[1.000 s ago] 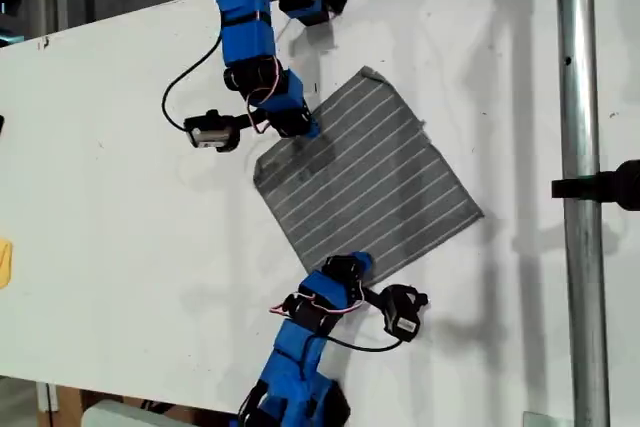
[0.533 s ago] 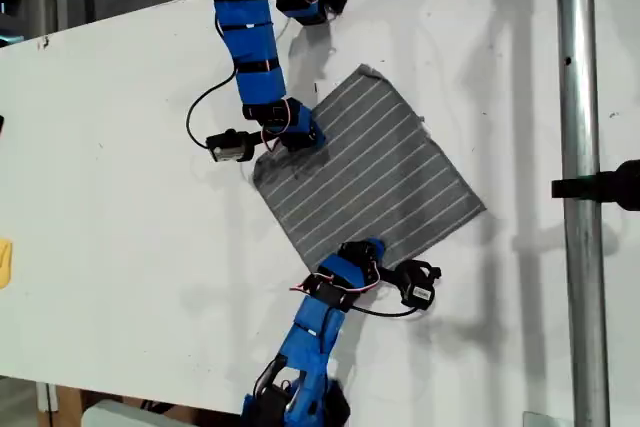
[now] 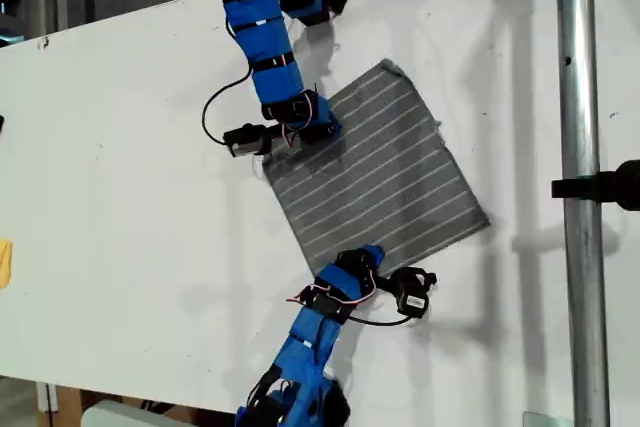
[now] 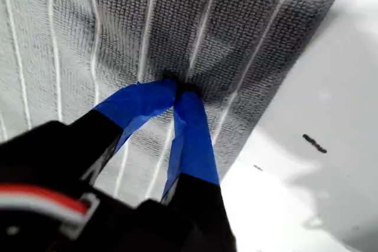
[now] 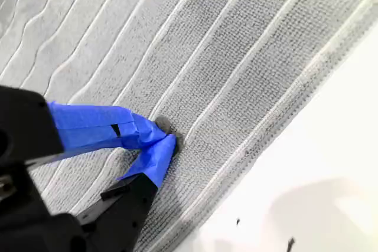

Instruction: Grasp corners of a towel and fold twice.

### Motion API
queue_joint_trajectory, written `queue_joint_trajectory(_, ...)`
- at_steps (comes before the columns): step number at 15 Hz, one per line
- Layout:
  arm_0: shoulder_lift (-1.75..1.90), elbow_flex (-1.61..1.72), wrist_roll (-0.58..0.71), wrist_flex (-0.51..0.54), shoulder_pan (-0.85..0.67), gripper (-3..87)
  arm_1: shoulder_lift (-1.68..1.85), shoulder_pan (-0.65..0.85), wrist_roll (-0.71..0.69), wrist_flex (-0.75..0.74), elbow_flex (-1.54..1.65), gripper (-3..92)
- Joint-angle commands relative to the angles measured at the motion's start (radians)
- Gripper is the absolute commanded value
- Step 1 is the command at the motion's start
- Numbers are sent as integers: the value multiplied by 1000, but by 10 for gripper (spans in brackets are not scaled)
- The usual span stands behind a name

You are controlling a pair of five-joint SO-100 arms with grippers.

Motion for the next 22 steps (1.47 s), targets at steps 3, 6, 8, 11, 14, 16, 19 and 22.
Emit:
queue_joint_trajectory(3, 341, 322, 69, 40, -44, -29, 43, -183, 170, 3, -66, -3)
queue_joint_trajectory(6, 394, 351, 218, 58, -137, -28, -60, -212, 202, -58, -121, -3)
queue_joint_trajectory(8, 393, 334, 288, 80, -196, -28, -115, -184, 184, -51, -167, -3)
queue_joint_trajectory(11, 391, 138, 362, 275, -215, -28, -58, -149, 143, 129, -258, -3)
queue_joint_trajectory(14, 393, -89, 364, 457, -152, -28, 94, -137, 127, 270, -282, -3)
queue_joint_trajectory(16, 400, -255, 365, 600, -114, -28, 224, -123, 92, 350, -325, -3)
queue_joint_trajectory(19, 457, -390, 417, 772, -94, -28, 359, -110, 28, 465, -445, -3)
queue_joint_trajectory(22, 637, -318, 391, 842, -43, -28, 502, -155, 20, 515, -468, -3)
